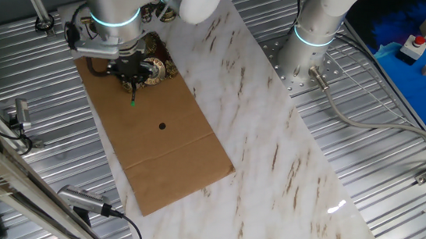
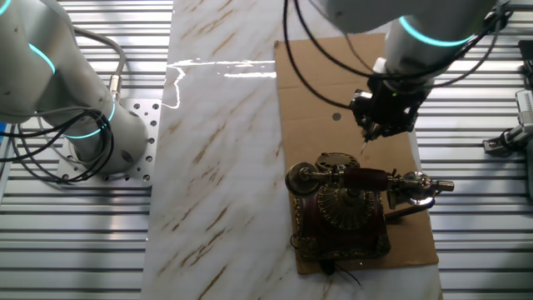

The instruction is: Dial a number on an old rotary phone

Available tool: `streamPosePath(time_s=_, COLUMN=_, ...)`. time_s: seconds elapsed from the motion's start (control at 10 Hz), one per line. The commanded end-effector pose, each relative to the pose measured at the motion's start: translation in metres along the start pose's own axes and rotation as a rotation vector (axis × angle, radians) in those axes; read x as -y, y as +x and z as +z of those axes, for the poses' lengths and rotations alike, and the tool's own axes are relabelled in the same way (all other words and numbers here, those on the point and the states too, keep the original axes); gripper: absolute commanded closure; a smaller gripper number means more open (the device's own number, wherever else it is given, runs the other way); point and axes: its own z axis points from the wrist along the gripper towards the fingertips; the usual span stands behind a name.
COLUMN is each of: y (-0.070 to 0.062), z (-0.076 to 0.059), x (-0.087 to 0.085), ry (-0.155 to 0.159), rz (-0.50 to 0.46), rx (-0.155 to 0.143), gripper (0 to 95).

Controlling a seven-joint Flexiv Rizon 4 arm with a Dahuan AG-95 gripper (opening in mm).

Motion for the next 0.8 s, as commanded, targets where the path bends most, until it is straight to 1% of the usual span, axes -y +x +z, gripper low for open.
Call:
streamPosePath(time_s=0.1, y=-0.0014, z=0.0033, x=0.0042, ry=-0.050, rz=-0.032, rx=-0.037, gripper=95.0)
streamPosePath(time_s=0.3, y=-0.0024, z=0.0028, x=0.0051, ry=-0.055, rz=-0.059, rx=-0.036, gripper=95.0)
streamPosePath(time_s=0.4, y=-0.0050, z=0.0009, x=0.0071, ry=-0.069, rz=-0.067, rx=-0.037, gripper=95.0)
streamPosePath(time_s=0.5, y=-0.0062, z=0.0000, x=0.0080, ry=-0.072, rz=-0.069, rx=-0.039, gripper=95.0)
streamPosePath(time_s=0.7, y=-0.0102, z=0.0000, x=0.0085, ry=-0.078, rz=-0.038, rx=-0.041, gripper=95.0)
streamPosePath(time_s=0.8, y=-0.0104, z=0.0013, x=0.0093, ry=-0.091, rz=-0.019, rx=-0.038, gripper=95.0)
